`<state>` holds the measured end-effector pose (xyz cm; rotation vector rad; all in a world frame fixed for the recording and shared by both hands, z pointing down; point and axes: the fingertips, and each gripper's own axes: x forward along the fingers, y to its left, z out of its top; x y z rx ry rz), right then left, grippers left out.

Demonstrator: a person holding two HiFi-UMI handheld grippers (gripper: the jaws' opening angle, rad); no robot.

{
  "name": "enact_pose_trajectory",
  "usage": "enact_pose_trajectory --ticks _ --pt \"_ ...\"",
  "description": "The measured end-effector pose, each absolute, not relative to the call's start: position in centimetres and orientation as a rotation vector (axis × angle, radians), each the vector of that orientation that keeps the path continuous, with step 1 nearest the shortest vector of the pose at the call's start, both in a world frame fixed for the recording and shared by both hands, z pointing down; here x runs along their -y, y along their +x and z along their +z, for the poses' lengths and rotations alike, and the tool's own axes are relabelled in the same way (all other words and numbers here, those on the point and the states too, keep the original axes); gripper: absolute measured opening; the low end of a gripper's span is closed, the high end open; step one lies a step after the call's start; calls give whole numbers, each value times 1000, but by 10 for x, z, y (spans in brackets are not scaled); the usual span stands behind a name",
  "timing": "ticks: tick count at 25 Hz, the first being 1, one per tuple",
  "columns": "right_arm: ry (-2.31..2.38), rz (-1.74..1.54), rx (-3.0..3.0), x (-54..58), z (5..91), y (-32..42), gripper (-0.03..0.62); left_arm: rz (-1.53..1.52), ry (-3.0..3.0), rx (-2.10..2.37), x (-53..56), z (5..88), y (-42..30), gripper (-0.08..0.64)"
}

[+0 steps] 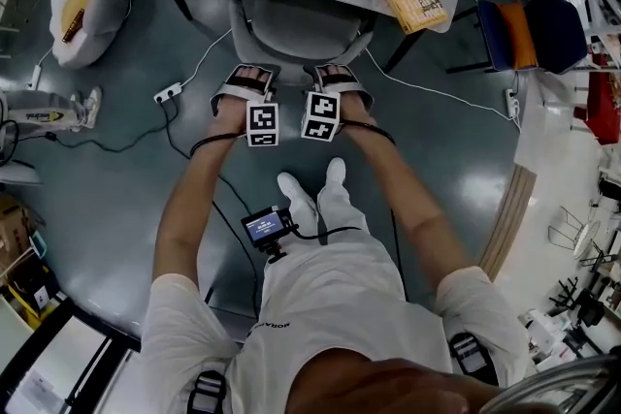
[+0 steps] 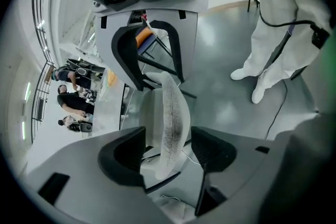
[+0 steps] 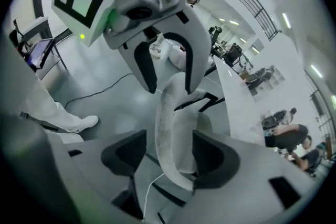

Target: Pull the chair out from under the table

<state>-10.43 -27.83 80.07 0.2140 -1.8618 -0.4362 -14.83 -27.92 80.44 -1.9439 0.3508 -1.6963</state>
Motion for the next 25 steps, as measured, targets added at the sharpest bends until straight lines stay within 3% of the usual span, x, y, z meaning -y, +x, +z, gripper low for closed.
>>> enact_pose_trajectory --ticks 11,13,14,25 --pt "214 -499 1786 292 839 -111 248 -1731 -1857 -295 295 838 -156 247" --pt "209 -506 1781 292 843 -112 177 -1727 -1842 -293 296 842 -157 138" --pt "201 -503 1781 290 845 -112 109 -1726 -1842 -293 296 843 -158 119" --pt "207 -425 1814 284 847 -111 81 -1747 -1871 -295 292 841 -156 89"
